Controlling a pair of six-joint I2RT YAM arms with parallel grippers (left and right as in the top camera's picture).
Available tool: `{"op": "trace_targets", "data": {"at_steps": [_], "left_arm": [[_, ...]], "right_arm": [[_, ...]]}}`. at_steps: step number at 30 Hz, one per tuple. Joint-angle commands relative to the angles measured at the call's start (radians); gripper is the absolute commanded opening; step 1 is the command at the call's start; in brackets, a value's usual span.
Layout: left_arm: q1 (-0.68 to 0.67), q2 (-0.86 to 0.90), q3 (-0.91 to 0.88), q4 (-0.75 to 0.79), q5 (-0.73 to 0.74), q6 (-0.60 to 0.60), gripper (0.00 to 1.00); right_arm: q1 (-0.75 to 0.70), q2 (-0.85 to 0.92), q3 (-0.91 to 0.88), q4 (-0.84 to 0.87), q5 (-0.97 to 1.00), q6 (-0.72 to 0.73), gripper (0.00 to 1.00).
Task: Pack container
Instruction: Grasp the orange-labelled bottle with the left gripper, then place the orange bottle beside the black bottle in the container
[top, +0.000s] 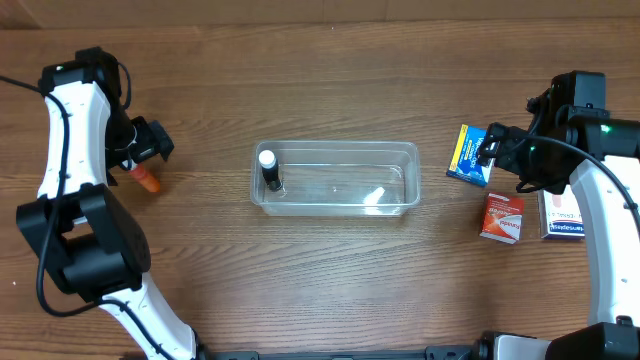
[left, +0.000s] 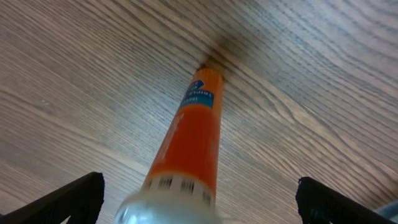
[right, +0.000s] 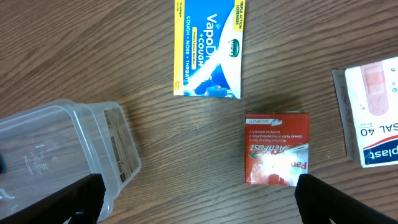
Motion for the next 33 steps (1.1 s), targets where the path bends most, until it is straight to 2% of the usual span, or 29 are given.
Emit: {"op": "trace_targets", "data": {"at_steps": [1,4,7,8,9,13,15,19,22,24,30,33], "left_arm": [[0.006,0.046,-0.004,0.011,0.005,0.027,0.98],[0.006,0.049,-0.004,0.023,0.000,0.027,0.92],[0.006,0.049,-0.004,0.037,-0.003,0.027,0.70],[0.006,0.049,-0.004,0.037,-0.003,0.027,0.55],[0.006,0.049,-0.004,0.036,-0.003,0.032,0.47],[0.006,0.049,-0.004,0.031,-0.003,0.038,0.41],[0.006,0.049,-0.004,0.025,-0.003,0.044,0.31],[0.006,0.048,-0.004,0.011,-0.003,0.045,0.29],[0.001,0.027,-0.004,0.006,0.010,0.045,0.18],[-0.008,-0.013,-0.004,0.007,0.029,0.045,0.15],[-0.077,-0.272,-0.003,-0.021,0.139,0.045,0.16],[-0.200,-0.458,-0.003,-0.042,0.173,0.041,0.11]], "right_arm": [[-0.001,-0.002,0.029,0.002,-0.006,-0.003,1.00],[-0.001,-0.002,0.029,0.002,-0.006,-0.003,1.00],[-0.001,-0.002,0.029,0.002,-0.006,-0.003,1.00],[-0.001,-0.002,0.029,0.002,-0.006,-0.003,1.00],[-0.001,-0.002,0.029,0.002,-0.006,-0.003,1.00],[-0.001,-0.002,0.029,0.002,-0.006,-0.003,1.00],[-0.001,-0.002,0.029,0.002,-0.006,-0.003,1.00],[-0.001,-0.002,0.029,0.002,-0.006,-0.003,1.00],[-0.001,-0.002,0.029,0.002,-0.006,-0.003,1.00],[-0.001,-0.002,0.029,0.002,-0.006,-0.003,1.00],[-0.001,-0.002,0.029,0.002,-0.006,-0.003,1.00],[-0.001,-0.002,0.029,0.002,-0.006,-0.003,1.00]]}}
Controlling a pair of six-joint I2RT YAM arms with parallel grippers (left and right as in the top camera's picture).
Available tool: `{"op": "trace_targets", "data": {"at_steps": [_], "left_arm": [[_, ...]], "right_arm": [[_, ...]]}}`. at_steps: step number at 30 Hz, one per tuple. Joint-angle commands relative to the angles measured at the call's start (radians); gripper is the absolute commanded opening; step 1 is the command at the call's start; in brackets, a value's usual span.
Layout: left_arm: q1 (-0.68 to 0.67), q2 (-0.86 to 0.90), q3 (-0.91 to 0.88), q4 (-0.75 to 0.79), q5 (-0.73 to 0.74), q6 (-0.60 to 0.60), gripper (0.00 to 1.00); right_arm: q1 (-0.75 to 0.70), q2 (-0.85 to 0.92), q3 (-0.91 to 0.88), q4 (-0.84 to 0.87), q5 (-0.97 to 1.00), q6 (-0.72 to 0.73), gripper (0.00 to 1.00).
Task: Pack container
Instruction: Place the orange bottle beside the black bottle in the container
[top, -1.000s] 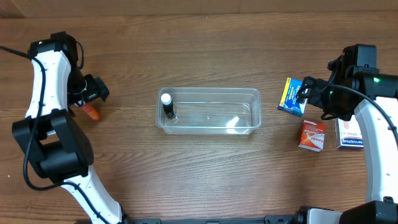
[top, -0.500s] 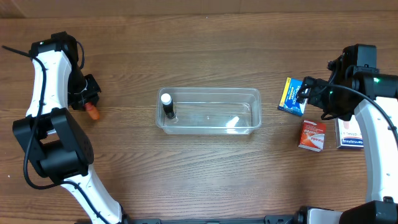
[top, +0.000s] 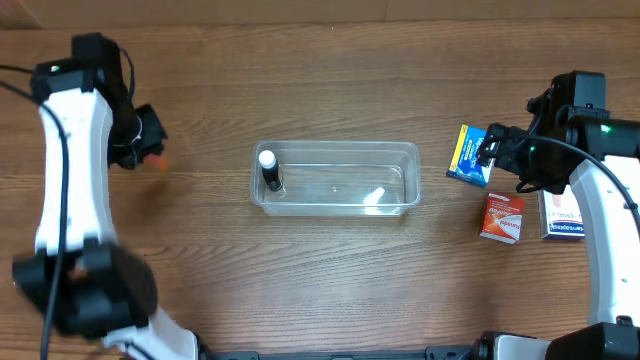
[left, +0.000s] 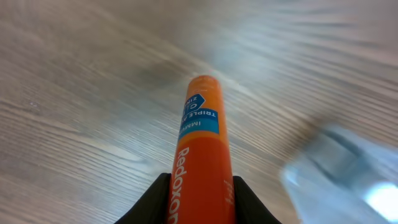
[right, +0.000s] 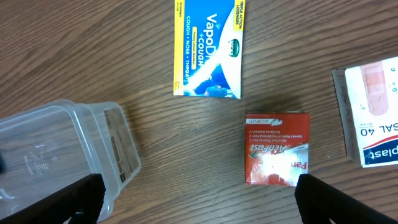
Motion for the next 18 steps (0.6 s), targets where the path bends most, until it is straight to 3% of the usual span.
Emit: {"op": "trace_targets", "data": {"at_steps": [1,8,18], "left_arm": [[-0.146,-0.210,0.011,-0.021,0.068,0.003,0.11],[-0.414,-0.275,0.010,-0.063,0.062,-0.082,0.12],[-0.513,-0.138,-0.178,0.015,0.038,-0.101,0.09]], "right_arm": [[-0.001,-0.002,0.029,0.002,-0.006,-0.002,1.00],[-0.001,-0.002,0.029,0.003,-0.006,-0.002,1.00],[-0.001,-0.002,0.029,0.002,-0.006,-0.002,1.00]]}}
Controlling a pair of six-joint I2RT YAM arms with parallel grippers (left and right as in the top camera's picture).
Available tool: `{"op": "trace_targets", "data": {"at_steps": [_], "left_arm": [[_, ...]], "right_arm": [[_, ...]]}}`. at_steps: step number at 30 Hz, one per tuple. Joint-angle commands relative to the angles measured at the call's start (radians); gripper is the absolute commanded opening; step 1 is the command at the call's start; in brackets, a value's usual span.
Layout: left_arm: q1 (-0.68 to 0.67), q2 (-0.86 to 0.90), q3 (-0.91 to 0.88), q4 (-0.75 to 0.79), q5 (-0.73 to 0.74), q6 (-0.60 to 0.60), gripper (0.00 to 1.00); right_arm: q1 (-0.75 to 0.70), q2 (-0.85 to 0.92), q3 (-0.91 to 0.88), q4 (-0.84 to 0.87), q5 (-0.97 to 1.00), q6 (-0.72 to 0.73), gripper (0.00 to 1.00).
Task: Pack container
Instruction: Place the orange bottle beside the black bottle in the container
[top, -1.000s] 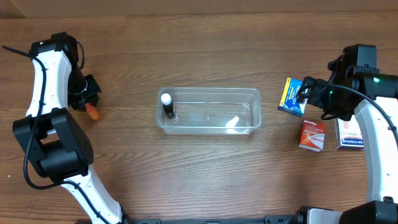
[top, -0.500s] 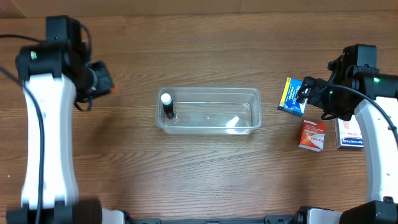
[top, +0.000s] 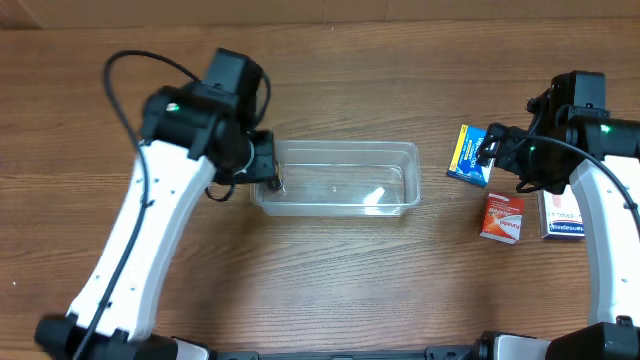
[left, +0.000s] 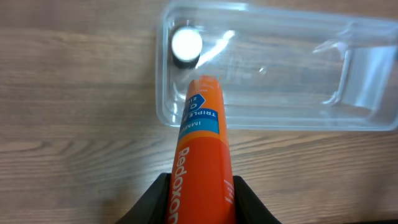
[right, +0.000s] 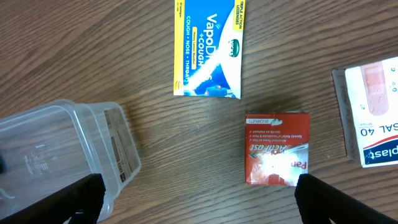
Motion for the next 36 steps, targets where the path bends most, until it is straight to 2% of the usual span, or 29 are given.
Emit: {"op": "trace_targets", "data": {"at_steps": [1,6,16,17,18,20,22,25,28,36], "left_arm": [[-0.010,0.041,-0.114,0.054,-0.014,-0.016,0.09],[-0.010,0.085,-0.256,0.189,-0.019,-0.015,0.11],[-0.011,0.190,-0.266,0.250,-0.066,-0.011,0.16],[-0.011,0.191,-0.266,0.254,-0.066,-0.011,0.18],[-0.011,0.191,-0.266,0.259,-0.066,-0.010,0.31],[-0.011,0.191,-0.266,0.268,-0.066,-0.006,0.33],[-0.011,0.191,-0.266,0.272,-0.066,-0.003,0.43],[-0.011,0.191,-0.266,0.272,-0.066,-0.003,0.42],[-0.011,0.191,-0.266,0.271,-0.066,-0.003,0.48],[-0.011,0.189,-0.244,0.256,-0.066,-0.003,0.74]], "right_arm": [[-0.001,-0.002,0.029,0.002,-0.006,-0.003,1.00],[-0.001,-0.002,0.029,0.003,-0.006,-0.003,1.00],[-0.001,-0.002,0.029,0.003,-0.006,-0.003,1.00],[-0.001,-0.002,0.029,0.003,-0.006,-0.003,1.00],[-0.001,-0.002,0.029,0.003,-0.006,-0.003,1.00],[-0.001,-0.002,0.029,0.003,-0.006,-0.003,1.00],[-0.001,-0.002,0.029,0.003,-0.006,-0.003,1.00],[-0.001,-0.002,0.029,0.003,-0.006,-0.003,1.00],[-0.001,-0.002,0.029,0.003,-0.006,-0.003,1.00],[-0.001,-0.001,0.029,0.003,-0.006,-0.003,1.00]]}}
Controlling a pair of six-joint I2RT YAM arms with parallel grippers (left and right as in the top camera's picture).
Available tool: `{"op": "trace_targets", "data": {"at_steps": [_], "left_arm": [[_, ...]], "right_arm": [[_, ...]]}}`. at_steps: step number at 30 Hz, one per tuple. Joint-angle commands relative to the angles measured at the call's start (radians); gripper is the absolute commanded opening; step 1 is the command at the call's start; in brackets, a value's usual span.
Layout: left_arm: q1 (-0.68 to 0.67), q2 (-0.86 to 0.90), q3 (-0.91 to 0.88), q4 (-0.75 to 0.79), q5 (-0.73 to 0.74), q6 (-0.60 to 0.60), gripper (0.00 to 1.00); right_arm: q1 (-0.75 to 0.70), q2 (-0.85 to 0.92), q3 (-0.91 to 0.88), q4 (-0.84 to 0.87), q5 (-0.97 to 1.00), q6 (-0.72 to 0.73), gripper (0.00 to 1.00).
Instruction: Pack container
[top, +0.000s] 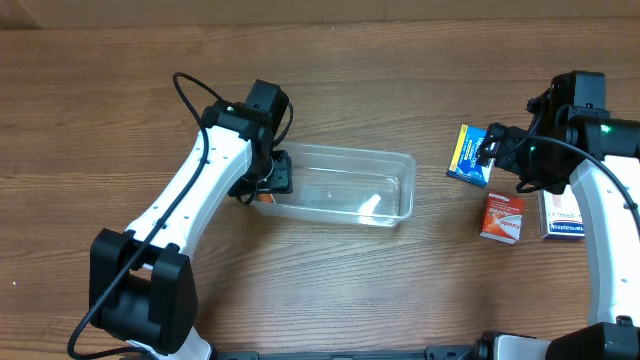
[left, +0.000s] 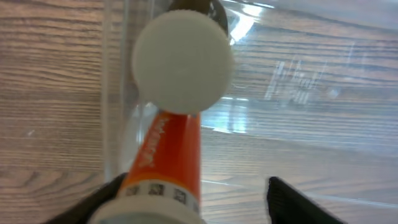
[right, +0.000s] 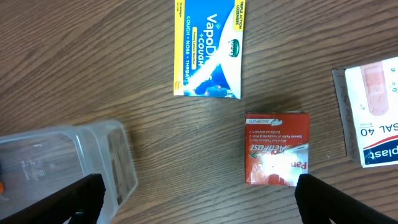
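The clear plastic container lies mid-table, slightly askew. My left gripper is down in its left end. In the left wrist view the orange tube stands between the jaws, inside the container wall. It leans against the left finger, and the right finger stands well apart from it, so the left gripper is open. A small bottle's white cap shows just beyond the tube. My right gripper hovers open and empty over bare wood near the container's right end.
To the right of the container lie a blue cough-drop packet, a red box and a white plaster box. In the overhead view these sit beside the right arm.
My left gripper has gone from above the container's left end down into it and opened off the orange tube. The container has shifted slightly askew. The right arm is unchanged.
First my left gripper stood open round the orange tube lying at the far left of the table. Then it was shut on the tube and lifted, then over the container's left end. Now the tube is down inside and the jaws are open. The right gripper stayed still throughout.
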Motion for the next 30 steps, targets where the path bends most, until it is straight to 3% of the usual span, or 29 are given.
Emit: {"op": "trace_targets", "data": {"at_steps": [1,7,11,12,14,16,20,25,30], "left_arm": [[-0.005,0.002,0.039,-0.025,-0.015,0.000,0.75],[-0.005,-0.002,0.238,-0.142,-0.017,0.012,0.75],[-0.002,-0.012,0.387,-0.246,-0.113,-0.012,0.77],[0.003,-0.024,0.424,-0.265,-0.129,-0.011,0.78],[0.020,-0.060,0.472,-0.280,-0.136,-0.009,0.79],[0.049,-0.117,0.503,-0.276,-0.138,-0.003,0.80],[0.132,-0.257,0.514,-0.245,-0.140,-0.003,0.87],[0.226,-0.346,0.514,-0.247,-0.140,0.000,0.92],[0.249,-0.352,0.514,-0.249,-0.140,0.012,0.92]], "right_arm": [[-0.001,-0.001,0.029,0.003,-0.006,-0.003,1.00],[-0.001,-0.001,0.029,0.003,-0.005,-0.003,1.00],[-0.001,-0.001,0.029,0.001,-0.005,-0.003,1.00],[-0.001,-0.001,0.029,-0.002,-0.006,-0.003,0.93],[-0.001,-0.001,0.029,-0.013,-0.006,-0.002,0.65],[0.013,-0.001,0.029,-0.037,-0.021,-0.002,0.04],[0.086,-0.002,0.029,-0.141,-0.079,-0.002,0.04],[0.314,-0.002,0.021,-0.248,-0.081,0.000,0.04],[0.592,-0.002,-0.054,-0.245,-0.072,0.161,0.04]]}}
